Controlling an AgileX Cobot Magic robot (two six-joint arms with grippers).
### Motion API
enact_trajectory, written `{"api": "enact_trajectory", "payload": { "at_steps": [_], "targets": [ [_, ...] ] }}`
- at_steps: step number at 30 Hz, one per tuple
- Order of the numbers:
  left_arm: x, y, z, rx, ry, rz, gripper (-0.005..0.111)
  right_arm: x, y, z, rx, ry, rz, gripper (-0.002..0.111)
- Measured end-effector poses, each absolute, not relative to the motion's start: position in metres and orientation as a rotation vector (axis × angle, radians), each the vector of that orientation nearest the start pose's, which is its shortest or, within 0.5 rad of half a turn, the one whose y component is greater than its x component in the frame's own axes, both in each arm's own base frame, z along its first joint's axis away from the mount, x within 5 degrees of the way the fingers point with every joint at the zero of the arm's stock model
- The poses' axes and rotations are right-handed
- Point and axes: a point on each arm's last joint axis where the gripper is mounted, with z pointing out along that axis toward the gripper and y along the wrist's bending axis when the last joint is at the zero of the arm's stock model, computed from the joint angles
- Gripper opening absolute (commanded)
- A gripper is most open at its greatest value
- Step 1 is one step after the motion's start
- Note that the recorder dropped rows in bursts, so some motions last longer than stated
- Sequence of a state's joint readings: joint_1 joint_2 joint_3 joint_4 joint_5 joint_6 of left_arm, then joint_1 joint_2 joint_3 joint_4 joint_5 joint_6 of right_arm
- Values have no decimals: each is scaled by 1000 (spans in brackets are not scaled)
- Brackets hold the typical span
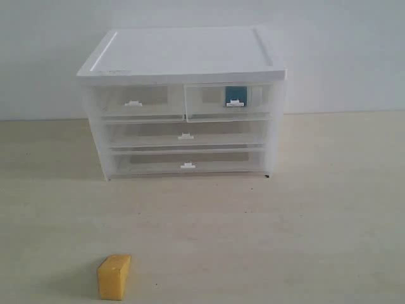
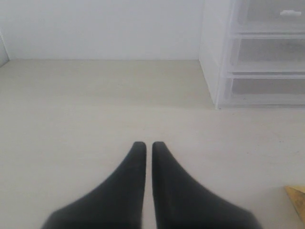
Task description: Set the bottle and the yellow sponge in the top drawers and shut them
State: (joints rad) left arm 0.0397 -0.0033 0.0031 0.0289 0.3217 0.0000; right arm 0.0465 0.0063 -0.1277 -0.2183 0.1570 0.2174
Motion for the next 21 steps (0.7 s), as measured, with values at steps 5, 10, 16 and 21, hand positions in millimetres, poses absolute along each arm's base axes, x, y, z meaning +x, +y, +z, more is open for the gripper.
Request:
{"api": "enact_trajectory", "payload": {
  "at_steps": [5, 10, 16, 21],
  "targets": [
    [54, 3, 184, 32, 1801, 95, 4, 53, 0, 227, -11, 1551, 14, 0],
    [55, 2, 190, 3, 1732, 51, 4, 56, 0, 210, -13, 1589, 16, 0],
    [56, 0, 197, -68, 1655, -35, 4, 57, 0, 204, -12, 1601, 18, 0],
    [56, 1, 201, -77, 1611, -41, 4, 57, 0, 204, -13, 1596, 18, 0]
  ]
}}
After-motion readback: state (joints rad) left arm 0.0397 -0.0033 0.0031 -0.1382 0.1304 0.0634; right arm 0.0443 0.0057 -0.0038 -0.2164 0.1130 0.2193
